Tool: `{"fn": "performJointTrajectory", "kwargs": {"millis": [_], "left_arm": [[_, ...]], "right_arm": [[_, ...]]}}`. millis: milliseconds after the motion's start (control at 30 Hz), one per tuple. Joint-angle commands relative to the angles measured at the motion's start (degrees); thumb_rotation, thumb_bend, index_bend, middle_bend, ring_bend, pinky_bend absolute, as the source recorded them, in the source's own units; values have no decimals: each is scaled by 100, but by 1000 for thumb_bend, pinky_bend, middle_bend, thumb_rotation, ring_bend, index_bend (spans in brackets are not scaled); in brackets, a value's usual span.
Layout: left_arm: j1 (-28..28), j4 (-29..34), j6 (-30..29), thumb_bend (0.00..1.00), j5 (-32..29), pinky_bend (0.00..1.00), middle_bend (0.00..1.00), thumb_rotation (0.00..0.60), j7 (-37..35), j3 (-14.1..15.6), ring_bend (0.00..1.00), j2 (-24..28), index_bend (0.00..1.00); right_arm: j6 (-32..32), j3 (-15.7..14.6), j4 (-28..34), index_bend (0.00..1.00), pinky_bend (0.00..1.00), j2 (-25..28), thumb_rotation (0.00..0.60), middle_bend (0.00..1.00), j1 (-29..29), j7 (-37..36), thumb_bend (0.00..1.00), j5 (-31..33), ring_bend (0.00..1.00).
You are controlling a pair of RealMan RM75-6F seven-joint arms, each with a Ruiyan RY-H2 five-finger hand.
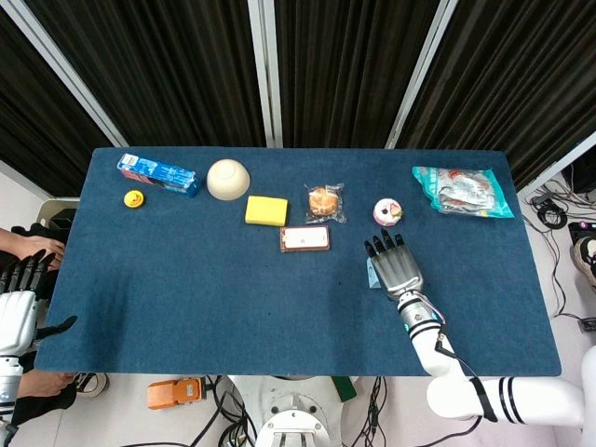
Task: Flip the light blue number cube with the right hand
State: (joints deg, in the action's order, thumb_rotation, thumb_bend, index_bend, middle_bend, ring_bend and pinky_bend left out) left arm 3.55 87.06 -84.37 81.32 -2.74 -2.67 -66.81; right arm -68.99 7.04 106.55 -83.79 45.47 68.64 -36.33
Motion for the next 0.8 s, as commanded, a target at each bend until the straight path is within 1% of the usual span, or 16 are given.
{"fn": "performJointTrajectory", "kwargs": {"millis": [33,133,233,333,400,433,533,600,633,700,800], "left_arm": [[-19,-37,1,60,-20,0,0,600,-40,-3,0,-17,59],[-41,-70,2,60,-42,0,0,600,-72,-5,0,-23,59],[-55,-68,26,60,-70,0,0,600,-107,-5,0,-21,60],[-68,-83,38,59,-82,0,0,600,-143,-4,0,-28,59],[-75,-86,47,60,-93,0,0,600,-146,-6,0,-22,59],[-81,-85,43,60,-97,0,0,600,-145,-8,0,-18,59],[-107,-73,13,60,-115,0,0,600,-148,-20,0,-4,59],[-120,-60,1,59,-120,0,0,600,-152,-26,0,5,59],[-125,-51,-7,59,-115,0,0,600,-148,-26,0,9,59],[-129,-36,-12,59,-104,0,0,600,-131,-24,0,7,59],[-129,-2,-11,59,-86,0,0,600,-105,-19,0,-9,59]], "right_arm": [[7,7,-218,192,224,-163,600,195,131,4,181,185,32],[61,0,-407,238,239,-275,600,217,226,-41,197,250,58],[84,-21,-570,350,265,-369,600,293,301,-65,239,329,114],[159,-28,-721,475,289,-425,600,383,313,-290,297,225,191],[237,23,-698,521,303,-376,600,419,256,-648,323,82,230],[276,40,-667,528,306,-320,600,424,212,-849,325,-30,237],[404,120,-514,534,313,-33,600,431,-32,-1777,328,-586,250],[492,144,-504,533,313,164,600,432,-261,-2594,328,-1115,252],[545,145,-576,533,313,232,600,433,-408,-3145,328,-1457,252],[640,121,-786,533,314,259,600,435,-615,-4015,328,-1952,252],[768,-1,-1403,534,314,110,600,438,-892,-5498,328,-2806,252]]}}
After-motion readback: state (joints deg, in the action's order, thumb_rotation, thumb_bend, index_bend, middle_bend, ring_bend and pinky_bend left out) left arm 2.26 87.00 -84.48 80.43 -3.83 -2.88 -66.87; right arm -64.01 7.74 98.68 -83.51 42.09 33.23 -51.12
